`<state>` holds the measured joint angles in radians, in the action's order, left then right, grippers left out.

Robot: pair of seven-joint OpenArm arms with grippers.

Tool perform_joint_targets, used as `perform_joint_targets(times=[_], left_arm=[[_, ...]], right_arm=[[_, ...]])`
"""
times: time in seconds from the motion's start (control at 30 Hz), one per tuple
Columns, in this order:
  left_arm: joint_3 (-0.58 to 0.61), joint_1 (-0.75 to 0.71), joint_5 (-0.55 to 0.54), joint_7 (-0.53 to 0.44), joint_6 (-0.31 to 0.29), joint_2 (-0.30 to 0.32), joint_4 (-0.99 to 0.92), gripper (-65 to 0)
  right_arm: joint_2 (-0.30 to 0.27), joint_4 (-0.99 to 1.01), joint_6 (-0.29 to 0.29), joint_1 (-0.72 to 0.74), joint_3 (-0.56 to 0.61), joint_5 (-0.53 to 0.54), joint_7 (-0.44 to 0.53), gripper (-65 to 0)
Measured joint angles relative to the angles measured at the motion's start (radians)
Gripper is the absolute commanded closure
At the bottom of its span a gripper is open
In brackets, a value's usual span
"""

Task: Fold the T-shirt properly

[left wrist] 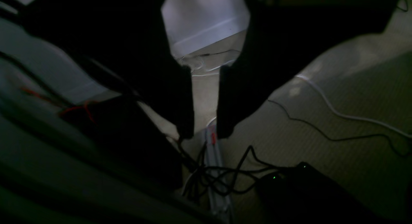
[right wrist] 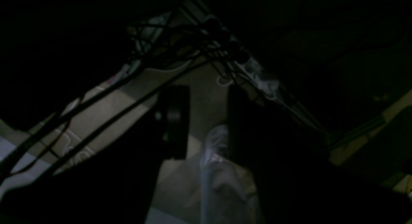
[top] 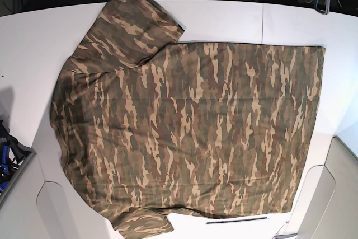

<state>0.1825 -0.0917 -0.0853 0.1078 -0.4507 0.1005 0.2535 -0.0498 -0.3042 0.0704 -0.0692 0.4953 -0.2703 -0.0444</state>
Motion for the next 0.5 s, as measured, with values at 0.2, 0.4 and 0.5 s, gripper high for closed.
perform_joint_targets(times=[0.2, 0.4, 0.5], left_arm=[[0.0, -0.056, -0.01, 0.0, -0.004, 0.072, 0.036, -13.1], [0.0, -0.197, -0.066, 0.003, -0.133, 0.156, 0.238, -13.1], [0.001, -0.295, -0.123, 0.001, -0.137, 0.185, 0.372, -13.1]], right_arm=[[-0.034, -0.05, -0.001, -0.068, 0.0, 0.0, 0.001, -18.9], [-0.103, -0.209, 0.0, -0.193, 0.0, -0.006, -0.003, -18.9], [-0.145, -0.338, 0.002, -0.277, 0.001, 0.009, -0.008, -18.9]])
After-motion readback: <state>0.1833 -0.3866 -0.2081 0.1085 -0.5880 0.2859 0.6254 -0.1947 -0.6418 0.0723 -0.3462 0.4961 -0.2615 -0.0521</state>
